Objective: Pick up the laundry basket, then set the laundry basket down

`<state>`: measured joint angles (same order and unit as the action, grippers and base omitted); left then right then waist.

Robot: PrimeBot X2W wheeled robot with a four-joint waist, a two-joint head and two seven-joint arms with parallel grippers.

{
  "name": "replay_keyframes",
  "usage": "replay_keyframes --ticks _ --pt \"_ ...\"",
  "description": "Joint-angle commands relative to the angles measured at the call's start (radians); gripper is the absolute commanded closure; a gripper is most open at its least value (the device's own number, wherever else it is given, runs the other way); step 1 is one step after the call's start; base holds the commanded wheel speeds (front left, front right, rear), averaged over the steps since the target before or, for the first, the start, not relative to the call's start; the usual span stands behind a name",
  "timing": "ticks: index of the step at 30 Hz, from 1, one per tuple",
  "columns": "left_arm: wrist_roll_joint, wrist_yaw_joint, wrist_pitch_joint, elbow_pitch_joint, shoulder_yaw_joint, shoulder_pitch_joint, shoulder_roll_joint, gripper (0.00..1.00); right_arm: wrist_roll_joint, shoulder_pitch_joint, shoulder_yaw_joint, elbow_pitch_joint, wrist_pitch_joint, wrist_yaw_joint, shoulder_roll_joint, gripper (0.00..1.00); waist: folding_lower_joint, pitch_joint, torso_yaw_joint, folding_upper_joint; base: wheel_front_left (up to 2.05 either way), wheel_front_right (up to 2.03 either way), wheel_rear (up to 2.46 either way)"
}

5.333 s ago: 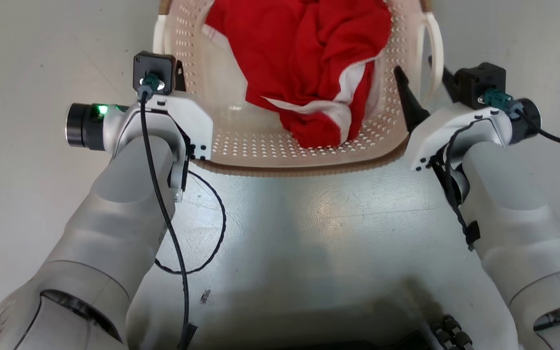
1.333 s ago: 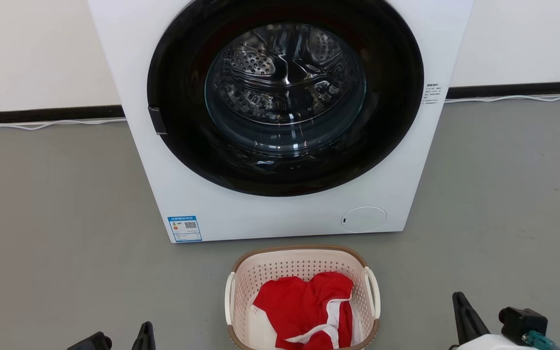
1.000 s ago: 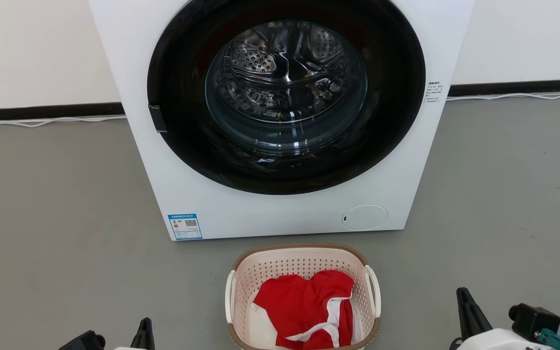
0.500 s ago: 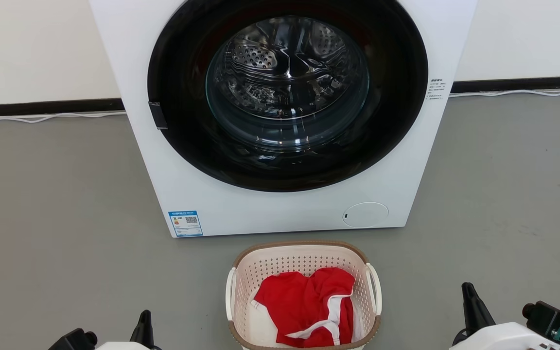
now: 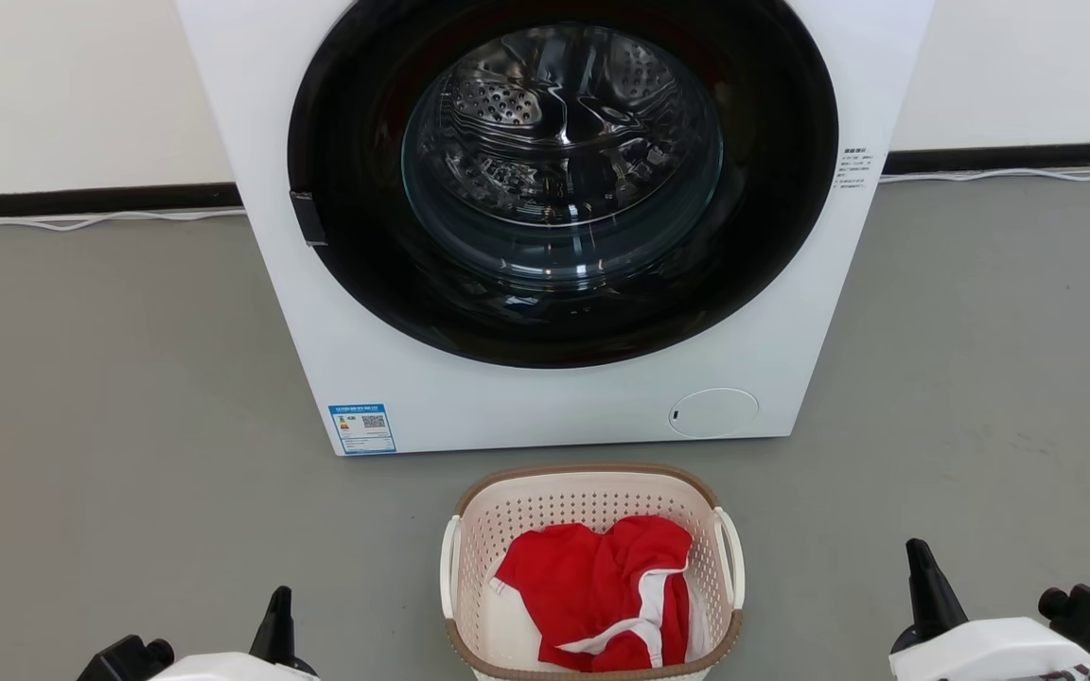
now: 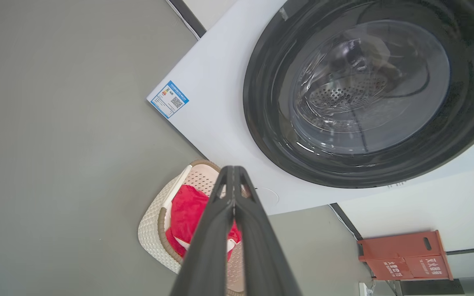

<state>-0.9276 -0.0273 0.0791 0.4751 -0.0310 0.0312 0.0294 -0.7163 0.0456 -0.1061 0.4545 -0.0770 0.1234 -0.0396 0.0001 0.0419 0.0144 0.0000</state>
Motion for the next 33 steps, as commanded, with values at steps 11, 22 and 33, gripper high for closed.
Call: replay_keyframes --ticks 11,22,33 --pt "-0.131 -0.026 -0.036 -0.067 -0.03 0.058 0.011 1.0 -0.173 0.048 0.004 -0.064 0.037 0.004 -0.008 1.0 -0.0001 -0.008 -0.003 0.0 0.0 0.0 0.0" --pt "-0.245 -0.042 -0.068 -0.101 -0.041 0.062 0.013 1.0 -0.321 0.051 0.001 -0.094 0.069 0.005 -0.009 1.0 -0.0001 -0.016 -0.005 0.0 0.0 0.0 0.0" --pt "-0.358 -0.058 -0.1 -0.134 -0.052 0.066 0.015 1.0 -0.47 0.054 -0.001 -0.124 0.101 0.006 -0.009 1.0 -0.0001 -0.023 -0.007 0.0 0.0 0.0 0.0"
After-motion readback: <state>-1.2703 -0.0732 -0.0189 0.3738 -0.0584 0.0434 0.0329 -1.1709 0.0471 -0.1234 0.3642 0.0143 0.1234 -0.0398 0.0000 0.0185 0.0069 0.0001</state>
